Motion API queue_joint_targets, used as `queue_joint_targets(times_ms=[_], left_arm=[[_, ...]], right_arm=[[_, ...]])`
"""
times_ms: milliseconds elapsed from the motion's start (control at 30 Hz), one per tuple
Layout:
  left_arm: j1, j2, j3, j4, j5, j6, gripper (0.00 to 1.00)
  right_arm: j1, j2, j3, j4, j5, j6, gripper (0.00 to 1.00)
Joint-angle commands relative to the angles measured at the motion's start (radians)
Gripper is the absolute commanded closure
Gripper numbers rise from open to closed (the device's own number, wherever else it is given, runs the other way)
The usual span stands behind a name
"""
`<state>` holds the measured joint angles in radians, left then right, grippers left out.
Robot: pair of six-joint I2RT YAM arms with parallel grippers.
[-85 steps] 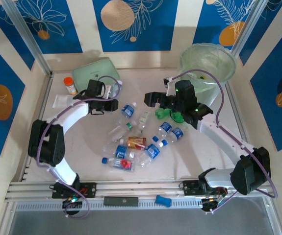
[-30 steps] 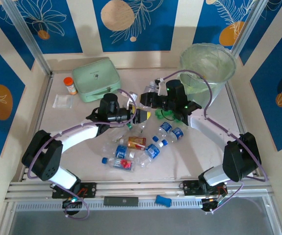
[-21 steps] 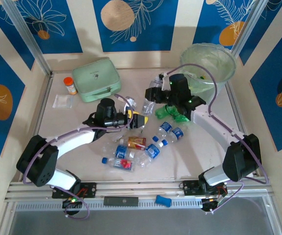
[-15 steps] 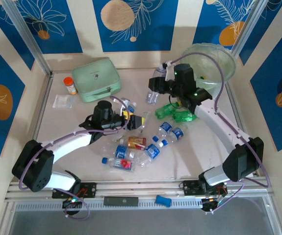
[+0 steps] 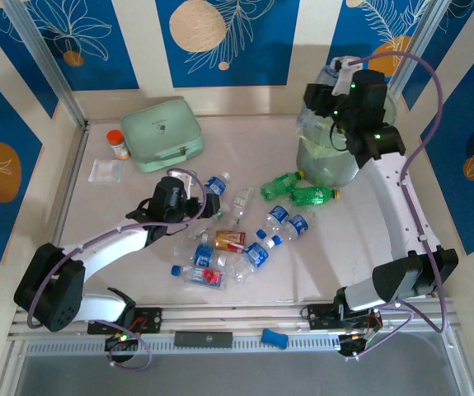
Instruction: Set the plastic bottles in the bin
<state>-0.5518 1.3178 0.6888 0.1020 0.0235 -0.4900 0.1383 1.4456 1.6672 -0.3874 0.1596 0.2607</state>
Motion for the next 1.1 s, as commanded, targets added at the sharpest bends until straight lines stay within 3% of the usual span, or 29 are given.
queue_joint_targets(times_ms=[0,333,800,1000,1067], left_arm=[[0.007,-0.008,-0.009,-0.002,-0.040,-0.004,0.00],[0.007,0.021,-0.012,0.031,0.004,-0.021,0.00],[0.007,0.001,-0.018,0.007,-0.009,-0.030,0.00],[0.007,0.002,-0.015,0.009,-0.011,-0.035,0.00],[0.007,0.004,-0.016,0.013,-0.008,-0.038,0.00]], right_arm=[[-0.068,-0.001,0.050,0.008,0.032,-0.017,0.53],[-0.194,0.080,0.067,0.011,0.153,-0.077,0.53],[-0.222,0.301,0.151,-0.167,0.070,-0.055,0.49],[-0.221,0.340,0.191,-0.219,0.052,-0.054,0.41],[-0.221,0.340,0.205,-0.231,0.055,-0.054,0.34]])
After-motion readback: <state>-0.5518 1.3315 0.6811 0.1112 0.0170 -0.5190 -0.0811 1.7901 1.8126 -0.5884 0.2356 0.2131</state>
